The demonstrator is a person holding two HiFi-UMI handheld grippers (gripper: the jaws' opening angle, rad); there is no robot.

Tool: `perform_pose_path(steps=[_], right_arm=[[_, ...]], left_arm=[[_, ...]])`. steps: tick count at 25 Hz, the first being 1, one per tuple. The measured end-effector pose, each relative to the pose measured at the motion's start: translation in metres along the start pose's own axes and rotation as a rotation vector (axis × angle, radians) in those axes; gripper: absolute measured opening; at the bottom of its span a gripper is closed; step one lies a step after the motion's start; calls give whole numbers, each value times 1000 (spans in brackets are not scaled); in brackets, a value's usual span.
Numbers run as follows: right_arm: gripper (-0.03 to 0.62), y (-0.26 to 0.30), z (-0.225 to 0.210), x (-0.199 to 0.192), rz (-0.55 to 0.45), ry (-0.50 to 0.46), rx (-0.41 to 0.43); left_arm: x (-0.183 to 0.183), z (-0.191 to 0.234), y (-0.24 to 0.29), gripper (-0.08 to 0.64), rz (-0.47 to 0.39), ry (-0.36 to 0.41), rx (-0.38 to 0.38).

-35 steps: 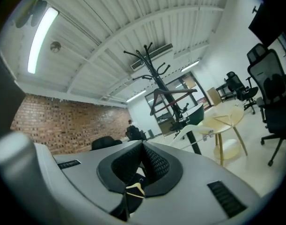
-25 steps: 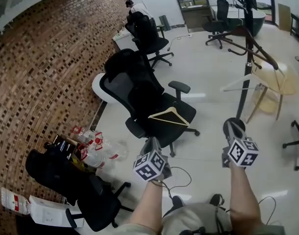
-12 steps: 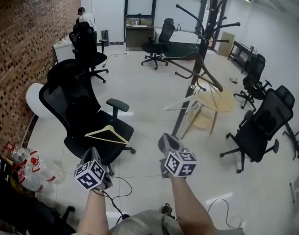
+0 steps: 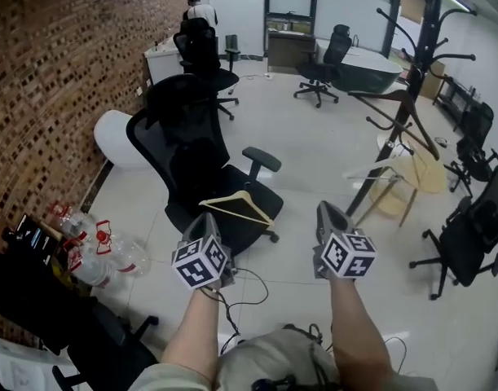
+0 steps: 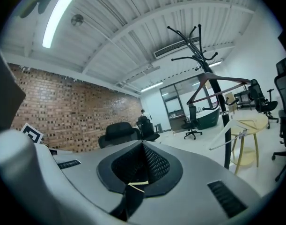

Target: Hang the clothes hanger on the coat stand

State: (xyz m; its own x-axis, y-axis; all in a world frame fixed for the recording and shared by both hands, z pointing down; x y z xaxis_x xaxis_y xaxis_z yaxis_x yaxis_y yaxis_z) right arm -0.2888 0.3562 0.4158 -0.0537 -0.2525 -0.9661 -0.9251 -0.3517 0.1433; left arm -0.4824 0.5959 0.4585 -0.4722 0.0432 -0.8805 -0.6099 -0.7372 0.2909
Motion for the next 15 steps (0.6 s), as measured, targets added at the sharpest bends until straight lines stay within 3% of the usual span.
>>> perform_pose_path(steps=[6, 11, 15], right_arm=[[0, 89, 5, -15, 40, 27, 103], [0, 153, -12, -14, 78, 27, 184], [25, 187, -53, -16, 100, 17, 210]], left_arm=[[15, 31, 29, 17, 0, 39, 111], [28, 17, 68, 36, 9, 75, 161], [23, -12, 113, 56, 20, 89, 184]])
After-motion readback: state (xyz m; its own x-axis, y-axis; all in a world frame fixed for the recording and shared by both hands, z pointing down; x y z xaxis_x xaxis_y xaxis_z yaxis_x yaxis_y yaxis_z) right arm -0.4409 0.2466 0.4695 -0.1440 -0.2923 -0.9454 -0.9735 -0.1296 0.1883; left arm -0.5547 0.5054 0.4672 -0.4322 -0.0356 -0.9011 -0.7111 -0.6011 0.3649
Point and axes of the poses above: the fingertips, and each gripper's own axes: y forward along the fingers, z to its left, x out of its top, the point moved 4 cm from there along -y, backward along the fingers, and after that the axes turned 6 degrees about z, right-handed, at the moved point
